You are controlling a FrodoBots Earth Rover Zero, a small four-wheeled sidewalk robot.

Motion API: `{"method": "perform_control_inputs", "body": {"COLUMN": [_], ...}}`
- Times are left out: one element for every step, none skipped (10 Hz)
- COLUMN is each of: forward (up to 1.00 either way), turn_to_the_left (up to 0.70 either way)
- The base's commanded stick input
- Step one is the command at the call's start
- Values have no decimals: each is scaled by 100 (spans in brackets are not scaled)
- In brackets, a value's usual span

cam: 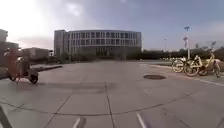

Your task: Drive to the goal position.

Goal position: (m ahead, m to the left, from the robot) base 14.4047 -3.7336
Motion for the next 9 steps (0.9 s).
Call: {"method": "perform_control_inputs", "body": {"forward": [100,100,100,100,100,100,100,100,100], "turn_to_the_left": [0,0,0,0,0,0,0,0,0]}}
